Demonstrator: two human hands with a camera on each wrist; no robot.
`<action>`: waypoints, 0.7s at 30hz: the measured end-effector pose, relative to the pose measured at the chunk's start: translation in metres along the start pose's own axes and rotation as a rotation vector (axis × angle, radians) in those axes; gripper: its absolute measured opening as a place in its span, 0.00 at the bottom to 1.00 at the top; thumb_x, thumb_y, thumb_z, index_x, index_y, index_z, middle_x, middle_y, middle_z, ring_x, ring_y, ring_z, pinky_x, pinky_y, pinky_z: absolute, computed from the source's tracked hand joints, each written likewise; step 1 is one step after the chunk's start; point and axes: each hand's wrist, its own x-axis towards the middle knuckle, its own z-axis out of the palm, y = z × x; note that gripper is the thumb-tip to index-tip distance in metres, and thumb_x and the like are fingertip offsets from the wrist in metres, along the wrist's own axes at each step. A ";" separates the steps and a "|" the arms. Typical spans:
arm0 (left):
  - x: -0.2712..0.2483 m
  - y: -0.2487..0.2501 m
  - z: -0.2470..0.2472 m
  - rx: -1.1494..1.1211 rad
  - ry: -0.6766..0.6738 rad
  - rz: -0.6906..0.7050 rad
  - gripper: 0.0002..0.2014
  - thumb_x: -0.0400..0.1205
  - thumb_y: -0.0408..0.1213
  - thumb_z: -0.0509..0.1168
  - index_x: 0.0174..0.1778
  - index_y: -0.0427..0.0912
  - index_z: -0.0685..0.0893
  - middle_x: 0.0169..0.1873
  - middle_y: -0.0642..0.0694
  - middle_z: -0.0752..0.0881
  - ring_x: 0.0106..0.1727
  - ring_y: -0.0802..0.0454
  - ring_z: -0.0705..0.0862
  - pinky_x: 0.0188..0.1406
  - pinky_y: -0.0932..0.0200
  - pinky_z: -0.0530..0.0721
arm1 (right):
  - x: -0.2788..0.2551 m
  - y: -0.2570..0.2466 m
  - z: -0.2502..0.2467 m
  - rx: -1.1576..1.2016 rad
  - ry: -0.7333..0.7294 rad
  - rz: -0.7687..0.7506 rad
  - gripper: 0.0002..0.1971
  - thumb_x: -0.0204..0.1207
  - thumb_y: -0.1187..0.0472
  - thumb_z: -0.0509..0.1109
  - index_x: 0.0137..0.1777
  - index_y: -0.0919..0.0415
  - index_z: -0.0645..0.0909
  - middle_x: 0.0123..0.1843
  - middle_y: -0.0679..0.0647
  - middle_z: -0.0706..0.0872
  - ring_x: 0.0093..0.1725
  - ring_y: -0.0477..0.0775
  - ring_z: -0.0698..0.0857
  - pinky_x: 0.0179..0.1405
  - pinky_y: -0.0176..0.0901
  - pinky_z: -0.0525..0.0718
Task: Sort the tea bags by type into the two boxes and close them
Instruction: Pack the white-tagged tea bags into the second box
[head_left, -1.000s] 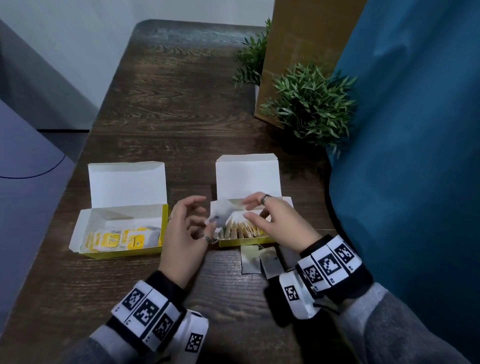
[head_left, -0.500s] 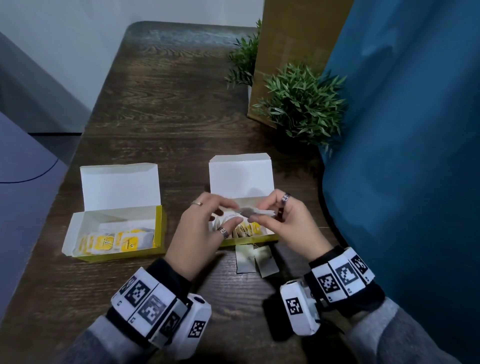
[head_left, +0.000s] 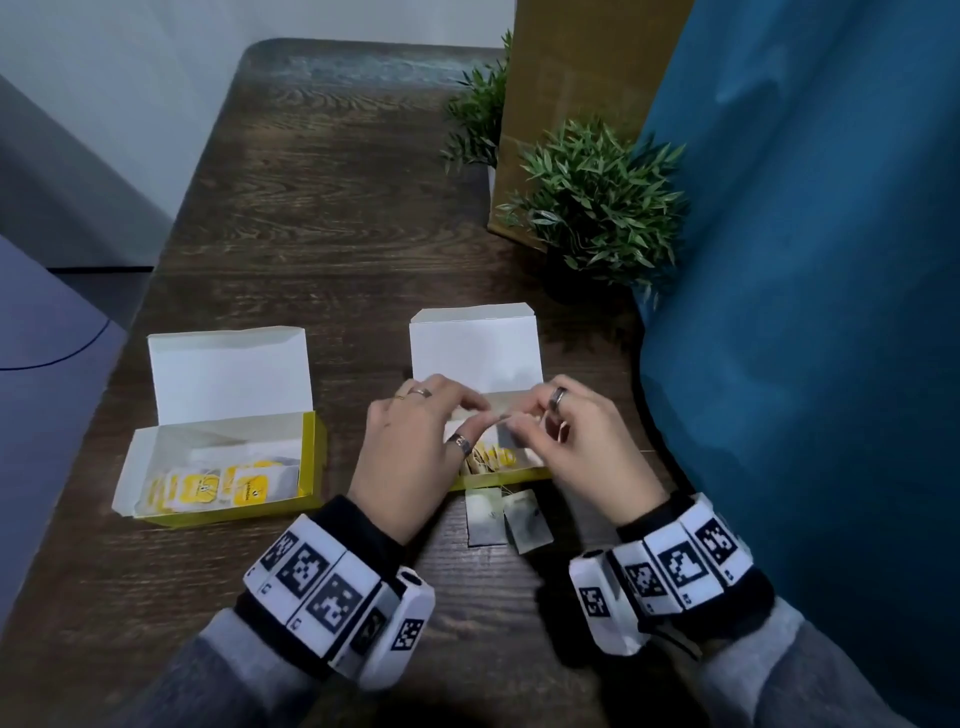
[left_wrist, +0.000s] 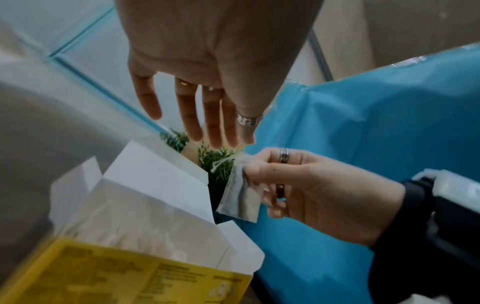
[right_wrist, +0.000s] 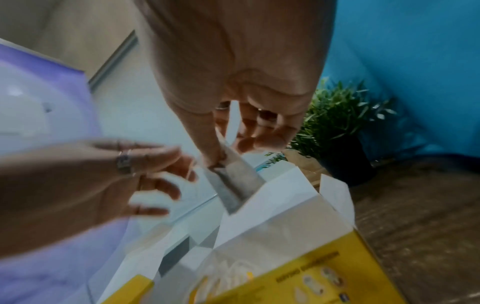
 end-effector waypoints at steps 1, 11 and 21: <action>0.001 -0.004 0.003 -0.030 -0.020 -0.066 0.15 0.79 0.53 0.62 0.59 0.54 0.80 0.58 0.54 0.79 0.61 0.51 0.75 0.59 0.51 0.67 | 0.005 0.004 -0.002 -0.023 0.032 0.045 0.07 0.74 0.57 0.72 0.36 0.55 0.83 0.36 0.47 0.79 0.31 0.44 0.75 0.34 0.27 0.71; -0.013 -0.037 0.026 0.206 -0.257 -0.299 0.23 0.79 0.47 0.63 0.71 0.59 0.70 0.76 0.44 0.55 0.69 0.39 0.61 0.70 0.47 0.67 | 0.017 0.026 0.036 -0.908 -0.110 0.051 0.13 0.47 0.61 0.83 0.28 0.56 0.81 0.20 0.51 0.83 0.27 0.55 0.85 0.30 0.42 0.78; -0.023 -0.029 0.031 0.138 -0.040 -0.163 0.20 0.74 0.38 0.68 0.62 0.47 0.76 0.73 0.41 0.62 0.66 0.40 0.69 0.60 0.45 0.72 | 0.022 0.019 0.030 -0.842 -0.404 0.112 0.17 0.79 0.45 0.58 0.47 0.53 0.85 0.44 0.50 0.88 0.51 0.55 0.83 0.60 0.55 0.61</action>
